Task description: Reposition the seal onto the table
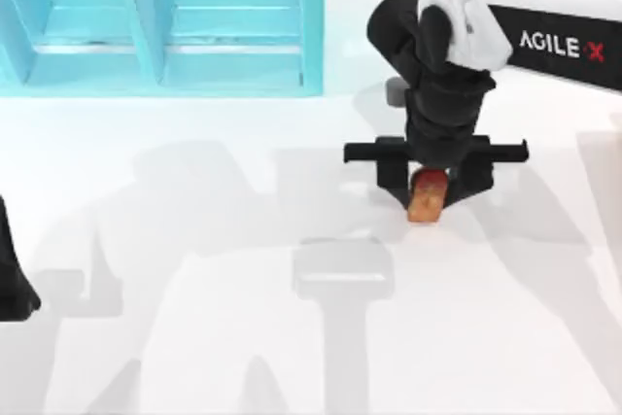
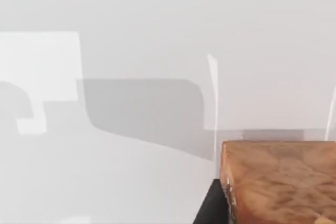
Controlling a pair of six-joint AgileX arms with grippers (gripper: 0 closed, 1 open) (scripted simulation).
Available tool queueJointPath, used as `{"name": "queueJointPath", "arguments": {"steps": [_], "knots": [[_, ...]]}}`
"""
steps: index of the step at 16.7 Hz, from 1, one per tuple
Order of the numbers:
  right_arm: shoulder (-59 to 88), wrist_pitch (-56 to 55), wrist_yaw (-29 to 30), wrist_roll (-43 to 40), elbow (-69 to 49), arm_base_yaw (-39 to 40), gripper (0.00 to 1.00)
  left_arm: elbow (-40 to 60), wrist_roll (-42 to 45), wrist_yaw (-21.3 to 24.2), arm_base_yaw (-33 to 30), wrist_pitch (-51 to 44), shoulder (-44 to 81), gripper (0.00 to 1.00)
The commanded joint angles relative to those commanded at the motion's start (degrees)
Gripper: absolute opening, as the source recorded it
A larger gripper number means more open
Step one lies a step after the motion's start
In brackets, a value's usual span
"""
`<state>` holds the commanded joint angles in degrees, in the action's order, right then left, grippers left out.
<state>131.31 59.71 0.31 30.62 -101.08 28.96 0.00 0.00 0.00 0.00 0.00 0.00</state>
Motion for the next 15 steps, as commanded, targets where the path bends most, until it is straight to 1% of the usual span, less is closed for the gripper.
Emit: {"name": "queueJointPath", "arguments": {"steps": [9, 10, 15], "knots": [[0.00, 0.00, 0.00, 0.00, 0.00, 0.00, 0.98, 0.00, 0.00, 0.00, 0.00, 0.00, 0.00, 1.00], [0.00, 0.00, 0.00, 0.00, 0.00, 0.00, 1.00, 0.00, 0.00, 0.00, 0.00, 0.00, 0.00, 1.00], [0.00, 0.00, 0.00, 0.00, 0.00, 0.00, 1.00, 0.00, 0.00, 0.00, 0.00, 0.00, 0.00, 1.00]]}}
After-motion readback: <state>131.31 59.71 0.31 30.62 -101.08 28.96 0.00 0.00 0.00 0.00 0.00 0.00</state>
